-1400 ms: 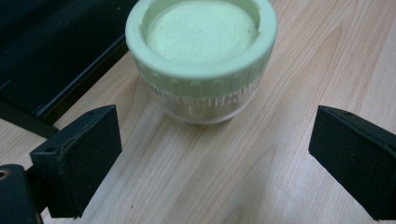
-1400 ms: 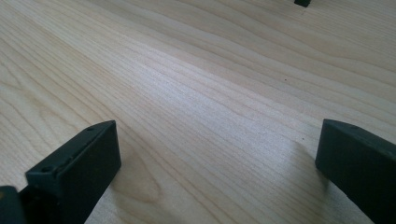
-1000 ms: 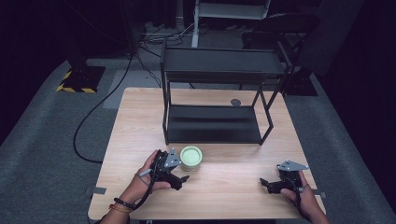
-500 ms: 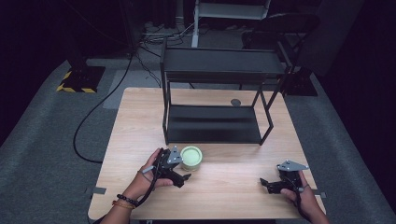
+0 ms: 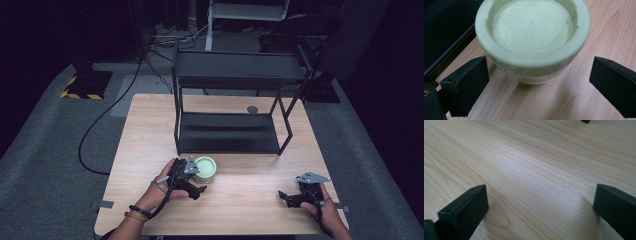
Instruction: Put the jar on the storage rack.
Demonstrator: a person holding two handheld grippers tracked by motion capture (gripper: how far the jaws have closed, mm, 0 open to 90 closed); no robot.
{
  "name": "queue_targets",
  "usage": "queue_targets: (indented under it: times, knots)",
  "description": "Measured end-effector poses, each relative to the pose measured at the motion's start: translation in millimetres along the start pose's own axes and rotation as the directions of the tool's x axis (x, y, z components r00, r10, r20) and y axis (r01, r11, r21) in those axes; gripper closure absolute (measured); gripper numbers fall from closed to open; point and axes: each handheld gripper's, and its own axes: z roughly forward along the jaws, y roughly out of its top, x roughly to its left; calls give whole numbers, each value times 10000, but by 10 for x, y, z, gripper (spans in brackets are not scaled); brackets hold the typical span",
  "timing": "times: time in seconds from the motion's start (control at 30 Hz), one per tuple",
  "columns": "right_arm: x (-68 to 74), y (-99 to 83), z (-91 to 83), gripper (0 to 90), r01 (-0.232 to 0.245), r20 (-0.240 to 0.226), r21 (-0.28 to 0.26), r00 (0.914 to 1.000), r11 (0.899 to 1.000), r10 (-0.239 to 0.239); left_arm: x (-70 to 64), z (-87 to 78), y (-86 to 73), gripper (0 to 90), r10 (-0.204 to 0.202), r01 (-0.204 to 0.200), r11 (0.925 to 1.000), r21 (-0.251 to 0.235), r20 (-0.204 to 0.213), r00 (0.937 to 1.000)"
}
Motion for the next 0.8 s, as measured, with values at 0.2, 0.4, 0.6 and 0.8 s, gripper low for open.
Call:
queue_targets:
  times: [0.2, 0.4, 0.6, 0.8]
  knots:
    - [0, 0, 0, 0, 4, 0, 0, 10000, 10000, -4, 9, 22, 43, 25, 74, -74, 10000, 36, -125, 9999]
    - [0, 0, 0, 0, 3, -2, 1, 10000, 10000, -3, -6, 46, 104, 22, 142, -142, 9999, 14, -144, 9998]
    - [-1, 0, 0, 0, 6, -3, -1, 10000, 10000, -6, 3, 90, 158, 23, 185, -183, 9998, 109, -185, 9997]
    - [-1, 0, 0, 0, 5, -6, -1, 10000, 10000, -5, 24, 147, 198, 26, 181, -178, 9997, 154, -198, 9996]
